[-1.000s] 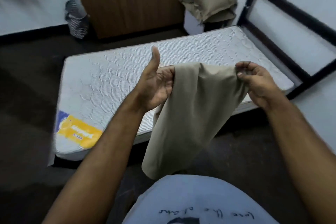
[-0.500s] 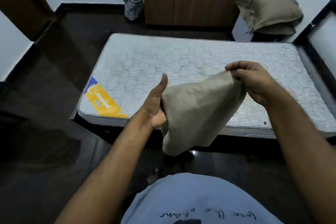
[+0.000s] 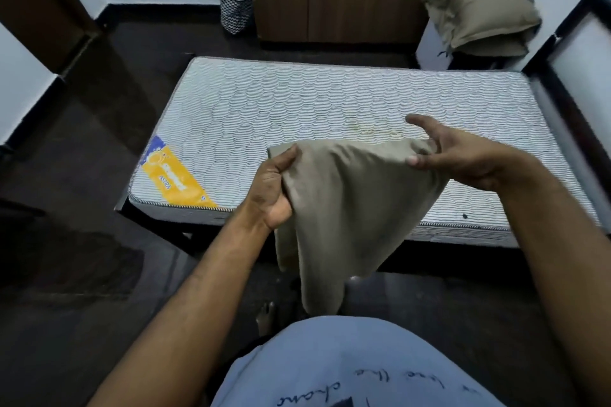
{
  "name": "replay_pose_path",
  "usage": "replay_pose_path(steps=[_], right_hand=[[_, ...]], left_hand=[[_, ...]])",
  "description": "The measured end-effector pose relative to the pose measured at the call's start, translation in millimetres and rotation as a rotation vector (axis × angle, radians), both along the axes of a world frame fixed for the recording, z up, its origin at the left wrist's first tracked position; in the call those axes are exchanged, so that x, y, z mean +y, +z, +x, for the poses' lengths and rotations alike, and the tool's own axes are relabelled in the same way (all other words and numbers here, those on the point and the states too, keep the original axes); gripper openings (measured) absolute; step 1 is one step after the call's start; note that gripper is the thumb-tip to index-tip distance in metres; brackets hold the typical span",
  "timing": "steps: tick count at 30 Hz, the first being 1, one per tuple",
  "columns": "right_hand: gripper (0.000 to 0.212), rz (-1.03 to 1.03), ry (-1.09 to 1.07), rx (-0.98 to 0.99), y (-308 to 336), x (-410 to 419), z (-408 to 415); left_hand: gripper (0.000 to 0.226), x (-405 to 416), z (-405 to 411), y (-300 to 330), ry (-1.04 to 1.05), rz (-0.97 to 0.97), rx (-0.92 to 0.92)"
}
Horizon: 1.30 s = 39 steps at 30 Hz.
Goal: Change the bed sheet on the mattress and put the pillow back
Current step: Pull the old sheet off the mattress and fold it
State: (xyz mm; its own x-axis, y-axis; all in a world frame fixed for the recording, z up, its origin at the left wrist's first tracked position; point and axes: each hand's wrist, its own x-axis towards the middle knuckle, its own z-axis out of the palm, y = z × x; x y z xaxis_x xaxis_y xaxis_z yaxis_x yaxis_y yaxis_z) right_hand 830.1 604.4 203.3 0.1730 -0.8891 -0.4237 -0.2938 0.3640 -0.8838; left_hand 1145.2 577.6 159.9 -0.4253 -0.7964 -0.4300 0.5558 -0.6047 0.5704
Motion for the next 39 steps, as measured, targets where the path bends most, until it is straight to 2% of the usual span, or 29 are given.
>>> replay_pose_path(steps=[2,4,5,7,9,11,13,17,21,23,26,28,31,33,36,39], right_hand=[[0.073,-0.062,0.009,0.004,0.1,1.9,3.6],[0.054,-0.145,-0.054,0.026,-3.6,1.8,10.2],[0.047,-0.176,-0.111,0.010,-6.6,1.6,13.8],[0.038,-0.223,-0.200,-0.072,-14.0,3.0,22.0],[0.027,-0.278,-0.257,-0.117,-22.6,4.4,31.7],[0.018,-0.328,-0.293,-0.151,-29.8,5.4,40.5],[0.013,-0.375,-0.349,-0.174,-32.1,5.7,47.3],[0.018,-0.375,-0.499,-0.221,-27.4,9.4,49.8],[0.031,-0.343,-0.638,-0.168,-27.4,8.0,52.1],[0.031,-0.345,-0.724,-0.162,-28.5,6.1,55.3],[0.021,-0.311,-0.753,-0.244,-27.3,4.5,59.2],[0.028,-0.248,-0.664,-0.342,-22.4,6.0,58.3],[0.043,-0.133,-0.481,-0.407,-10.4,9.6,50.5],[0.043,-0.080,-0.413,-0.349,-4.2,10.0,41.8],[0.039,-0.073,-0.336,-0.134,-2.4,7.8,31.7],[0.040,-0.136,-0.371,0.007,-6.8,4.7,28.1]], left_hand=[[0.046,-6.1,3.5,3.5,-0.045,-0.022,0.006],[0.060,-14.6,13.8,6.2,-0.126,-0.070,-0.077],[0.059,-18.2,20.2,8.4,-0.195,-0.126,-0.182],[0.039,-24.1,34.5,12.5,-0.345,-0.279,-0.499],[0.025,-29.5,45.5,11.2,-0.352,-0.410,-0.735],[0.025,-32.7,51.4,5.7,-0.254,-0.473,-0.762],[0.019,-29.6,52.8,0.5,-0.170,-0.476,-0.695],[0.013,-22.3,50.7,-14.4,-0.050,-0.477,-0.626],[0.014,-20.7,47.6,-22.3,0.035,-0.675,-0.815],[0.015,-20.6,46.4,-23.2,0.100,-0.719,-0.920],[0.014,-23.3,44.3,-25.4,0.158,-0.634,-0.865],[0.015,-26.3,44.4,-26.1,0.165,-0.425,-0.707],[0.040,-30.5,45.7,-29.2,0.066,-0.140,-0.422],[0.054,-31.4,44.1,-28.6,0.043,-0.105,-0.380],[0.062,-28.9,37.5,-22.7,0.036,-0.102,-0.346],[0.031,-23.7,27.7,-12.3,0.057,-0.068,-0.294]])
